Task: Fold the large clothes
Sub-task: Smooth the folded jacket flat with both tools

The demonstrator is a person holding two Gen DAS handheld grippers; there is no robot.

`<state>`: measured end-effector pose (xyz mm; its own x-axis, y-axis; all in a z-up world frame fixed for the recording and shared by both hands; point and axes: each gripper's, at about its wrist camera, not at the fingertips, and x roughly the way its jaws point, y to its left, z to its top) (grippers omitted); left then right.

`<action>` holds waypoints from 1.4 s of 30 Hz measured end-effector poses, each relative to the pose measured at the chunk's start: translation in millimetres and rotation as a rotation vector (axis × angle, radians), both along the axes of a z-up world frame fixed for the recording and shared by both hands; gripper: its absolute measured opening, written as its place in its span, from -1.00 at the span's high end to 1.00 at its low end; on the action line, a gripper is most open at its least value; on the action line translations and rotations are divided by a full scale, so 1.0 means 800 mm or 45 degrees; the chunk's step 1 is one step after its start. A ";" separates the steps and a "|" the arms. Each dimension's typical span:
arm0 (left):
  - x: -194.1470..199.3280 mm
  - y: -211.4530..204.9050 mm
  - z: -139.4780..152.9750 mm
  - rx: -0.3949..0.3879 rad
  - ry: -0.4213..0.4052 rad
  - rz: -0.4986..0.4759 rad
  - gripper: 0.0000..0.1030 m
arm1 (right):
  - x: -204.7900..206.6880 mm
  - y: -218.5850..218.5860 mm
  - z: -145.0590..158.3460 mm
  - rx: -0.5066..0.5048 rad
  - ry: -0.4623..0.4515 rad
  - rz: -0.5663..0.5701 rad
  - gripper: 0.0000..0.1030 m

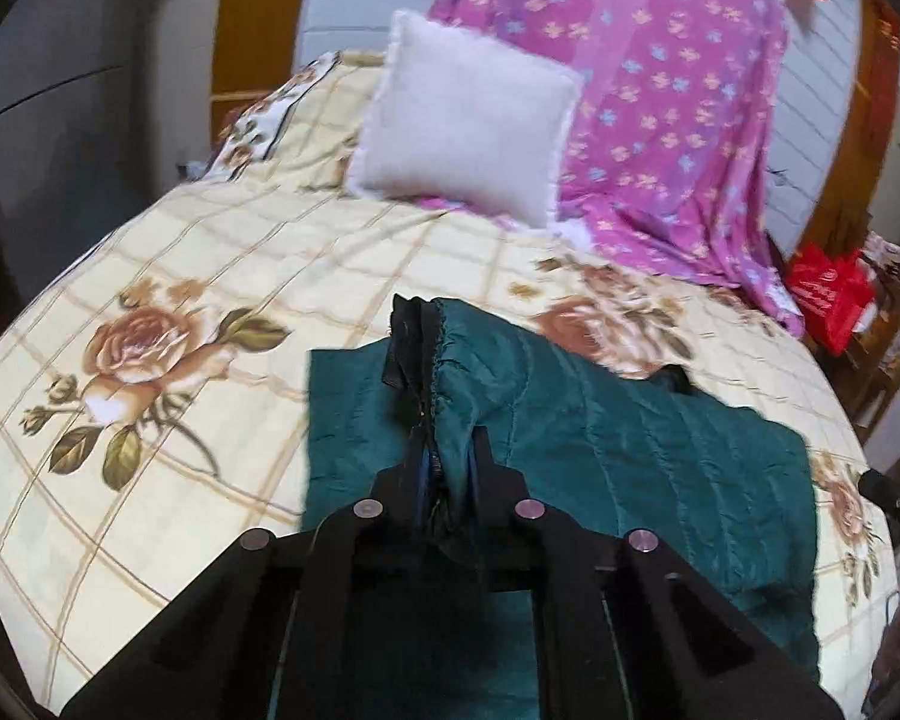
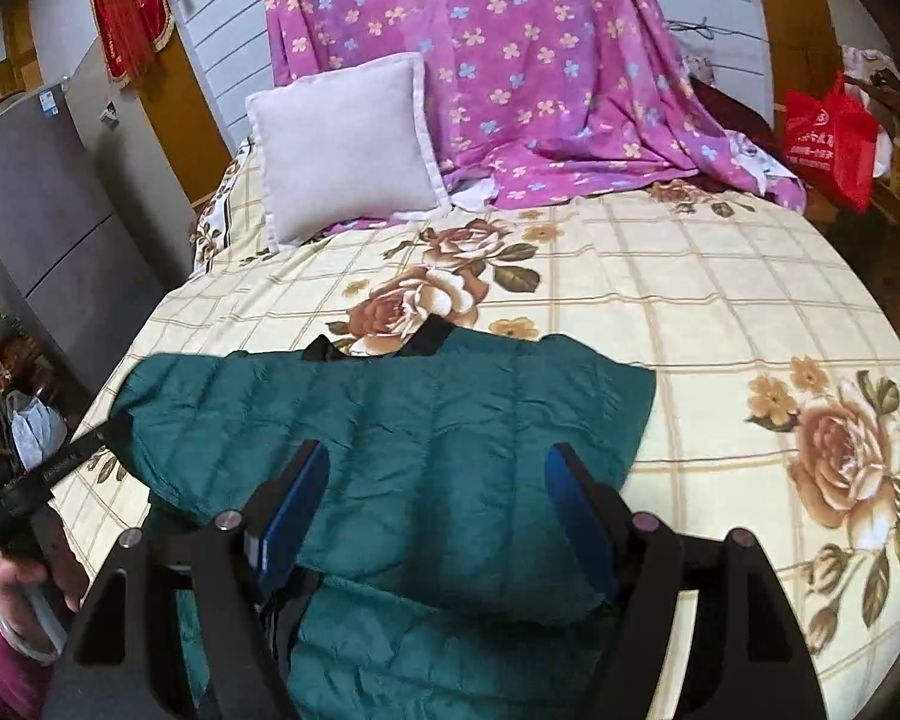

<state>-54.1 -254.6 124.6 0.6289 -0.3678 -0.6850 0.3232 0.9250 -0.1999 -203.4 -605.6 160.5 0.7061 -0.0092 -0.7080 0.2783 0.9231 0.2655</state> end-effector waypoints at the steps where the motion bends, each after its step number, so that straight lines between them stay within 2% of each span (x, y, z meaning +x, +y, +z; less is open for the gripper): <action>1: 0.007 0.005 -0.013 0.003 0.045 0.009 1.00 | 0.010 0.007 -0.009 0.004 0.016 0.015 -0.51; 3: 0.016 0.010 -0.041 0.006 0.124 0.024 1.00 | 0.034 0.022 -0.032 0.001 0.059 0.044 -0.51; 5: 0.016 0.013 -0.064 0.013 0.161 0.025 1.00 | 0.058 0.038 -0.060 -0.036 0.119 0.062 -0.51; 9: 0.010 0.014 -0.069 -0.002 0.143 0.012 1.00 | 0.092 0.070 -0.114 -0.224 0.256 0.082 -0.53; 10: 0.012 0.015 -0.067 -0.012 0.146 0.009 0.94 | 0.096 0.077 -0.121 -0.280 0.268 0.082 -0.53; 13: 0.011 0.022 -0.051 -0.003 0.116 0.031 0.73 | 0.094 0.083 -0.114 -0.300 0.277 0.067 -0.53; 17: 0.002 0.024 -0.015 -0.024 0.006 0.039 0.43 | 0.079 0.080 -0.080 -0.276 0.195 0.040 -0.53; 19: 0.001 0.011 -0.004 -0.023 -0.025 0.014 0.38 | 0.077 0.078 -0.065 -0.251 0.161 0.024 -0.54; 23: 0.005 -0.025 -0.015 0.011 -0.003 -0.037 0.38 | 0.087 0.078 -0.059 -0.186 0.142 0.014 -0.54; 28: 0.021 -0.053 -0.067 0.097 0.102 -0.024 0.38 | 0.114 0.090 -0.086 -0.149 0.180 0.046 -0.54; 31: 0.020 -0.055 -0.084 0.122 0.072 -0.043 0.38 | 0.129 0.096 -0.112 -0.199 0.237 0.044 -0.61; 34: 0.016 -0.061 -0.091 0.174 0.034 -0.074 0.38 | 0.133 0.089 -0.125 -0.146 0.245 0.029 -0.66; 37: 0.017 -0.061 -0.092 0.174 0.056 -0.082 0.38 | 0.129 0.085 -0.116 -0.120 0.256 0.038 -0.66; 42: 0.022 -0.057 -0.093 0.145 0.082 -0.096 0.38 | 0.080 0.073 -0.076 -0.157 0.168 0.005 -0.66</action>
